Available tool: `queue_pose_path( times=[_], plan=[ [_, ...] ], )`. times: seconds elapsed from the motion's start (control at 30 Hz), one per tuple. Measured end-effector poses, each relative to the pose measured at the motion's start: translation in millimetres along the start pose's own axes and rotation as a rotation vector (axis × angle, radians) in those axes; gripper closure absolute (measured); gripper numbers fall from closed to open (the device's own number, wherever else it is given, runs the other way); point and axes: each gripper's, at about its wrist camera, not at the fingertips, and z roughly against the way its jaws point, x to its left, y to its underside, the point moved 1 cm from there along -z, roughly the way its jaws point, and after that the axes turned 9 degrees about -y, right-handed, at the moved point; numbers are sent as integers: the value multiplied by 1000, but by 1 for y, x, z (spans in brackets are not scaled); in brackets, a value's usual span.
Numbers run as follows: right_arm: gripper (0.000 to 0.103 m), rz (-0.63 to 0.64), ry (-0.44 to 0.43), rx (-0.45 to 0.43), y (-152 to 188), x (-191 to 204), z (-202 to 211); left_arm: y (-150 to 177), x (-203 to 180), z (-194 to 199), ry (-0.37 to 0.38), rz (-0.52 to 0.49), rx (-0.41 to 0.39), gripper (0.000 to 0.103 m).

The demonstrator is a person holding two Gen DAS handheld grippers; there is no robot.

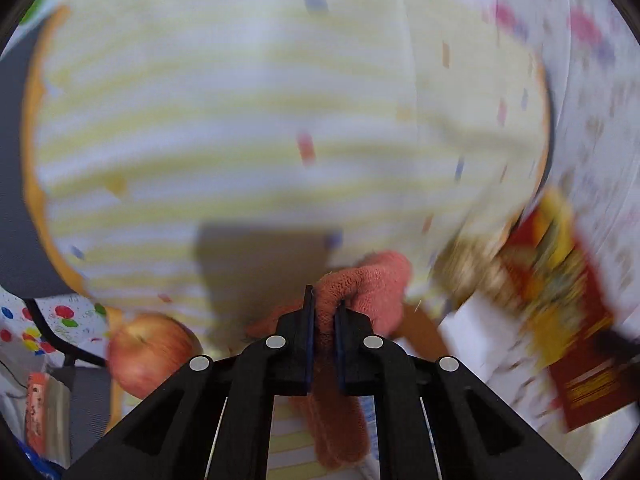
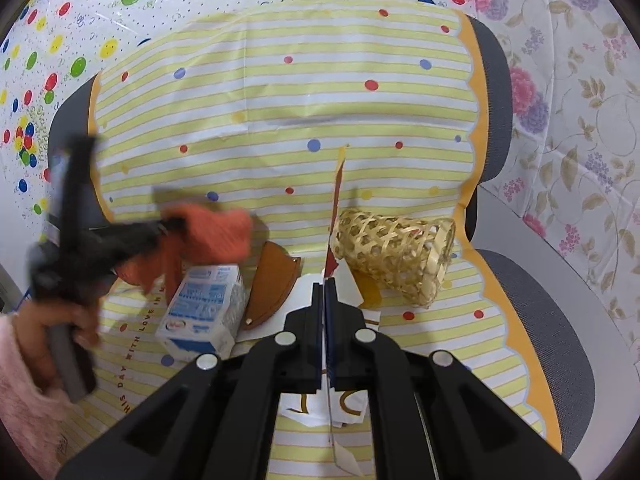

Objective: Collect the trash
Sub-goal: 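Grasp the orange glove with the left gripper while the right gripper grasps a white paper, then carry the glove and paper toward the pink bin with both grippers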

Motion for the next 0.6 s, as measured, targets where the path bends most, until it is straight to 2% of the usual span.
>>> queue_pose_path(
  times=[0.1, 0.23, 0.33, 0.43, 0.6],
  plan=[
    [101, -23, -28, -10, -2, -2, 8, -9, 4, 41, 22, 0, -63, 95],
    [101, -37, -45, -22, 0, 1, 24, 7, -4, 84, 50, -46, -100, 95],
    [101, -59, -68, -11, 6, 3, 39, 20, -8, 107, 91, -39, -99, 95],
    [101, -91, -79, 5, 20, 4, 60, 36, -20, 127, 93, -61, -98, 95],
    [101, -112, -51, 7, 47, 0, 94, 69, -50, 150, 105, -94, -94, 95]
  ],
)
